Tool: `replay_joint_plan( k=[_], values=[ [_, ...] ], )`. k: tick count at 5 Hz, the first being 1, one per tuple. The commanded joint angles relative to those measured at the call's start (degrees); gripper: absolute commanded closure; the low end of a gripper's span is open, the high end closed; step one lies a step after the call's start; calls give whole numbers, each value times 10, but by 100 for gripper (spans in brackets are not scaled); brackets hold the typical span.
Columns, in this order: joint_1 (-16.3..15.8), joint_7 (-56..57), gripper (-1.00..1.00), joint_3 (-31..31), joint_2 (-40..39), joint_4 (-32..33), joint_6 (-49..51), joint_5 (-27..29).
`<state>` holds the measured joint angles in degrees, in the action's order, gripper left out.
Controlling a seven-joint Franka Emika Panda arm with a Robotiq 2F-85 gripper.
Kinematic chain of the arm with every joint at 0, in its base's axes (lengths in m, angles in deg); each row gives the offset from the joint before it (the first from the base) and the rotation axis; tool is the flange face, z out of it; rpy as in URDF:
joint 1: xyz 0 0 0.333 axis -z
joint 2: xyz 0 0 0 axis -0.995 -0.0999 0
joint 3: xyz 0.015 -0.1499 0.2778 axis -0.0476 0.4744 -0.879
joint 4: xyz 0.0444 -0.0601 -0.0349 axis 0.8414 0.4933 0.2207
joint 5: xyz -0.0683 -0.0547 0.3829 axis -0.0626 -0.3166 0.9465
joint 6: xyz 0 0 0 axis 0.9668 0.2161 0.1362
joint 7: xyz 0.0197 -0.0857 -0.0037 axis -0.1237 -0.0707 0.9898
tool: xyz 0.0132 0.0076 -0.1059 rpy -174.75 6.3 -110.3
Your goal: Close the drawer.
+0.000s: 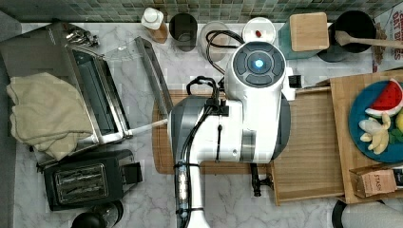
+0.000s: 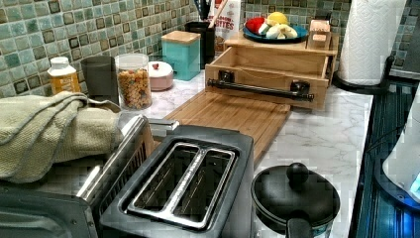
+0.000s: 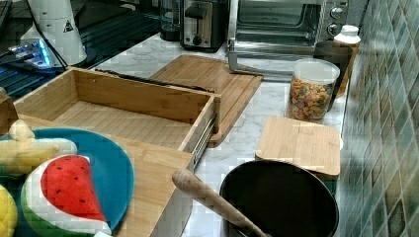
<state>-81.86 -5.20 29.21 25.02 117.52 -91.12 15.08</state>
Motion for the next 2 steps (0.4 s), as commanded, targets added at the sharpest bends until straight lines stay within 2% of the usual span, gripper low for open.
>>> replay_joint_plan(
  k=[1, 2],
  values=[
    [3, 0, 100, 2, 0, 0, -1, -1],
    [-5, 44, 100, -10, 8, 14, 21, 19]
  ],
)
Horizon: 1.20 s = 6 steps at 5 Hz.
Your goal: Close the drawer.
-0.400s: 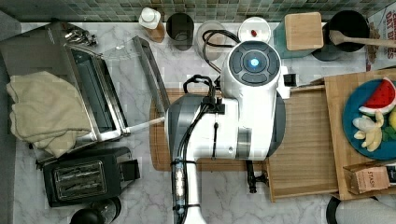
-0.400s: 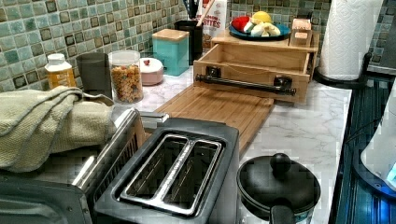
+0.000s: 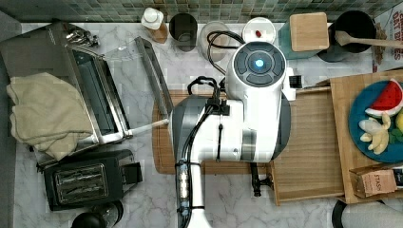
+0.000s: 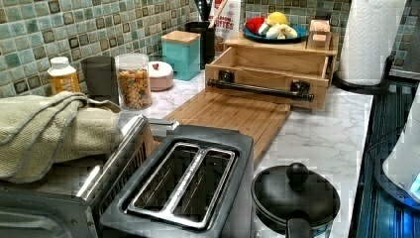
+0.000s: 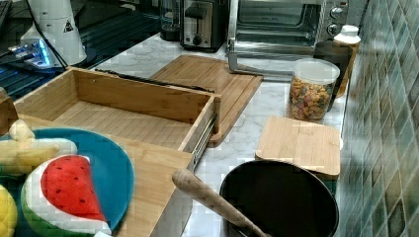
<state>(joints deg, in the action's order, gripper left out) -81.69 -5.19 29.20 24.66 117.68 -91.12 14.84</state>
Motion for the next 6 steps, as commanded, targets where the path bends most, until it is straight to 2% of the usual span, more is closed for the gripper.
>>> replay_joint_plan(
  k=[1, 2, 3, 4, 6],
  values=[
    [-18, 96, 100, -28, 15, 31, 4, 30],
    [-30, 140, 100, -35, 52, 121, -76, 27],
    [-39, 181, 100, -40, 63, 176, -123, -4],
    [-40, 245, 100, -41, 58, 201, -144, 6],
    [-34, 302, 100, -40, 57, 271, -192, -28]
  ],
)
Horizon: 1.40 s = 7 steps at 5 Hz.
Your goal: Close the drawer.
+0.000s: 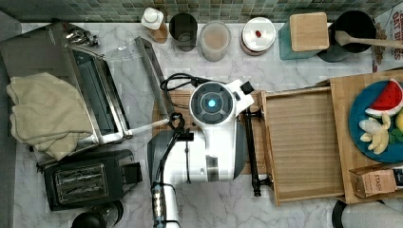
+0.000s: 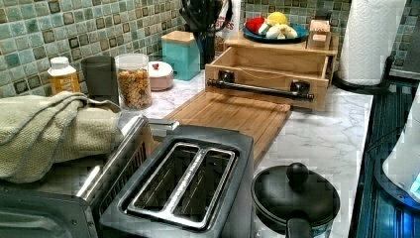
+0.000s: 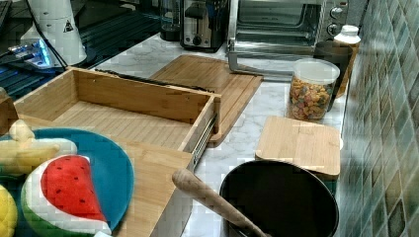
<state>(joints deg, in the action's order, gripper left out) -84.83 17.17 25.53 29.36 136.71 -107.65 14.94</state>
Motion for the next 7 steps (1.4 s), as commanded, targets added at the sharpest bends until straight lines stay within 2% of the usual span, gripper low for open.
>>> replay_joint_plan(
  k=[1, 2, 3, 5, 6, 7],
  values=[
    [3, 75, 100, -3, 16, 119, -60, -73],
    [13, 85, 100, 2, 22, 166, -121, -108],
    [16, 87, 100, 14, 25, 184, -136, -130],
    [34, 127, 100, 52, 3, 200, -205, -168],
    [46, 155, 100, 76, -6, 202, -230, -176],
    [43, 190, 100, 111, -15, 195, -234, -169]
  ],
)
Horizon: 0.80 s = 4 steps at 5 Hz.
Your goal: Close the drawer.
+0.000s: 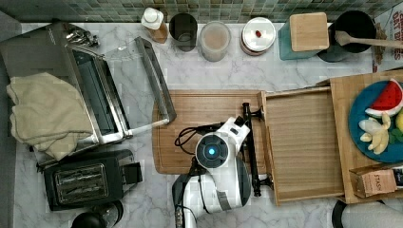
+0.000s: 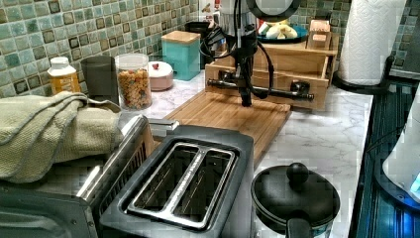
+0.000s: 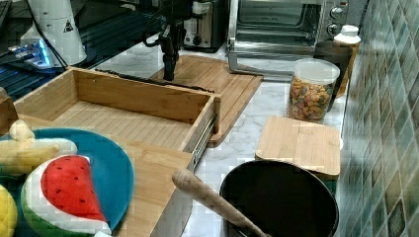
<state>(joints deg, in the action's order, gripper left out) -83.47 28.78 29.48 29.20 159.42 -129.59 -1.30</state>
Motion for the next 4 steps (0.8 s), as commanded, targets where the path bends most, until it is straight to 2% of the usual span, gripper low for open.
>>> replay_joint_plan(
  k=[1, 2, 3, 4],
  values=[
    [57, 111, 100, 76, -37, -50, -21, 9],
    [66, 104, 100, 113, -35, -45, -69, -36],
    [88, 135, 100, 140, -44, -90, -48, -29],
    [110, 213, 100, 184, -87, -152, -76, 40]
  ],
)
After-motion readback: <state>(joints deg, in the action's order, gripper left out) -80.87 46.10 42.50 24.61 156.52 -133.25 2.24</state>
